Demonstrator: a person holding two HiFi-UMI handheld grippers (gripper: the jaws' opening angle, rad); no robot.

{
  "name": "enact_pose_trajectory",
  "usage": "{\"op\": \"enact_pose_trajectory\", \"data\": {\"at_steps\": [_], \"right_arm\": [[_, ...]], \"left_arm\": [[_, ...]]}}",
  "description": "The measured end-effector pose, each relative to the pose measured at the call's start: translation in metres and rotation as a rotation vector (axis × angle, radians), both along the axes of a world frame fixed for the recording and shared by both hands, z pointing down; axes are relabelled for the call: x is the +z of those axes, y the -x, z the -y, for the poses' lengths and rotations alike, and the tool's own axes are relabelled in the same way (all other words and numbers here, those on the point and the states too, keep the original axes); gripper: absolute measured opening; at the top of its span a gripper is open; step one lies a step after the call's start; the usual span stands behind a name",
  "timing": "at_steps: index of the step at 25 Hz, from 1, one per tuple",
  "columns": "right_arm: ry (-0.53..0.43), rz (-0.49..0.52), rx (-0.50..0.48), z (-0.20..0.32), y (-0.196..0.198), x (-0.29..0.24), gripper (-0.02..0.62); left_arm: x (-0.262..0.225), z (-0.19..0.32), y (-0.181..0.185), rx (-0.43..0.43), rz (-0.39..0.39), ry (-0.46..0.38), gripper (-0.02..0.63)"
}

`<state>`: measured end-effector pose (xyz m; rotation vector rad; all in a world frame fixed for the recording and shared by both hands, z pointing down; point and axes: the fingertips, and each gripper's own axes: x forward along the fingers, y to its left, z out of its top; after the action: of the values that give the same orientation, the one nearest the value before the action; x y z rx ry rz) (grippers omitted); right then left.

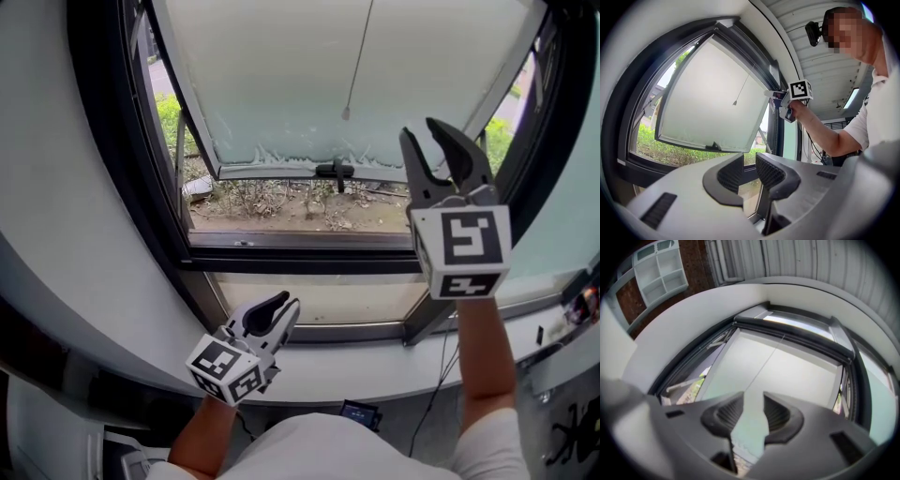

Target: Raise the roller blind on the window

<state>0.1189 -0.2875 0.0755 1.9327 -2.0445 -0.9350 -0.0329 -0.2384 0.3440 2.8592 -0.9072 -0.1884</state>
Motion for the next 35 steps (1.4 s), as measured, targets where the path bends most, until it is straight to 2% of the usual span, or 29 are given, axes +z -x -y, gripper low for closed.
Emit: {"op": "enact_pose_trajectory", "data": {"at_steps": [7,14,18,22,35], "right_arm": [[-0.071,0.059,-0.007,-0.03,-0.025,-0.009,0.121],[-0.065,0.108,-0.014,-0.054,-0.049,0.002,0.114],[-0.062,0.181,-0.038,-0.069,-0.065,0.015,0.086],[-0.021,0.236,-0.052,-0.078,-0.079,0.042,0.055],[0.212,0.378,-0.076,-0.072,-0.118,0.154,0.04]], "left_arm": [[-0.007,-0.004,0.001,-0.008,-0.018,0.005,0.095],[-0.025,-0.016,-0.005,-0.002,-0.039,-0.025,0.095],[-0.038,-0.022,-0.005,-0.018,-0.075,-0.043,0.091],[-0.04,-0.025,-0.008,-0.034,-0.087,-0.042,0.084],[-0.016,-0.027,-0.031,-0.099,-0.058,0.016,0.044]]}}
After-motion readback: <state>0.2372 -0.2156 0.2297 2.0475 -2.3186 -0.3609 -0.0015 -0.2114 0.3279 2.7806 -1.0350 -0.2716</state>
